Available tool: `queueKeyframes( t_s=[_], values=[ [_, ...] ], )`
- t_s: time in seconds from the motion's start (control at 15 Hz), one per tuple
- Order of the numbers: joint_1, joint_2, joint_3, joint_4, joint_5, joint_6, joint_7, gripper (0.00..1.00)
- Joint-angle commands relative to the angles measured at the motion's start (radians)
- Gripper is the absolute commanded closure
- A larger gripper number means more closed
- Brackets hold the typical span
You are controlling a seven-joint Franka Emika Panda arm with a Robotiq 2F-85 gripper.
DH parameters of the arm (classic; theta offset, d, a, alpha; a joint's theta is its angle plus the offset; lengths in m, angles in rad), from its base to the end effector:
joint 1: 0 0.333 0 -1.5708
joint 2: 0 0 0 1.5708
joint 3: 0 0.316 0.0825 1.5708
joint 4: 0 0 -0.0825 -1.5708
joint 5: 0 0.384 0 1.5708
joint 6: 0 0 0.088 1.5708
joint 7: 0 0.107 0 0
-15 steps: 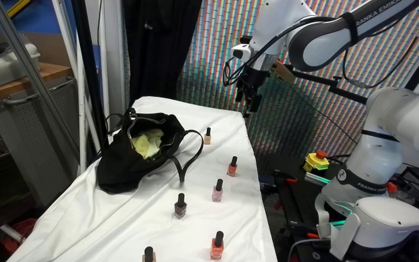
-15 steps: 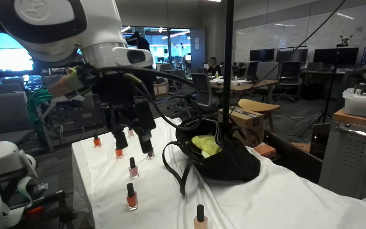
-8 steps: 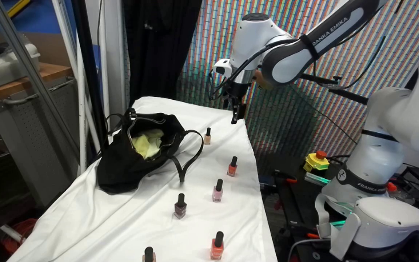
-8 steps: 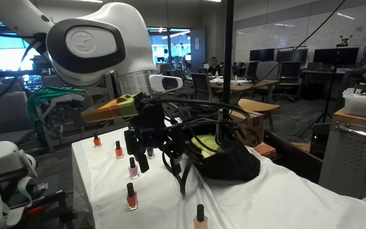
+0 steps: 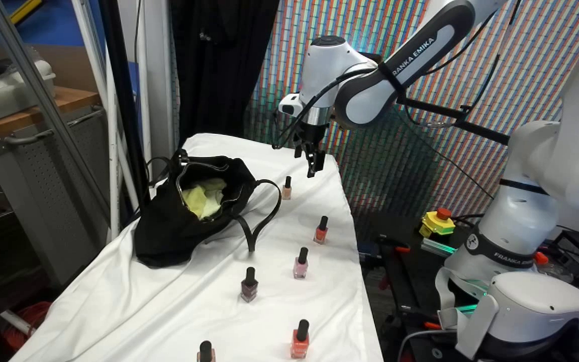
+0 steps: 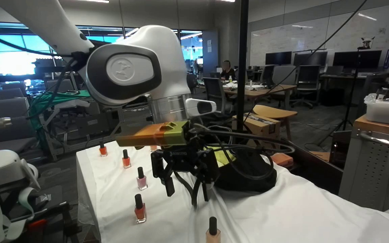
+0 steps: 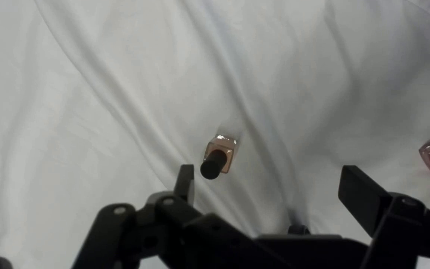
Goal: Pick up all the nail polish from the table and put them in the black bag.
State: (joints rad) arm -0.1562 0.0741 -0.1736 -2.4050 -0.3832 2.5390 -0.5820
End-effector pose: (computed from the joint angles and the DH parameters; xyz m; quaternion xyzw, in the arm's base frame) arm 0.4749 -0.1582 0.2884 0.9533 0.2760 -0.0263 0.1195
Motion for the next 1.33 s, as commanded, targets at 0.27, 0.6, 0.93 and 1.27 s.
queueKeyframes(
  t_s=[0.27, 0.6, 0.93, 1.27],
  values=[
    [-0.036, 0.125, 0.025, 0.106, 0.19, 0.016, -0.14, 0.0],
    [-0.061, 0.189, 0.032, 0.154, 0.208, 0.021, -0.162, 0.0],
    [-0.097, 0.251, 0.059, 0.197, 0.27, 0.024, -0.204, 0.0],
    [-0.113, 0.304, 0.067, 0.232, 0.26, 0.054, -0.199, 0.0]
  ],
)
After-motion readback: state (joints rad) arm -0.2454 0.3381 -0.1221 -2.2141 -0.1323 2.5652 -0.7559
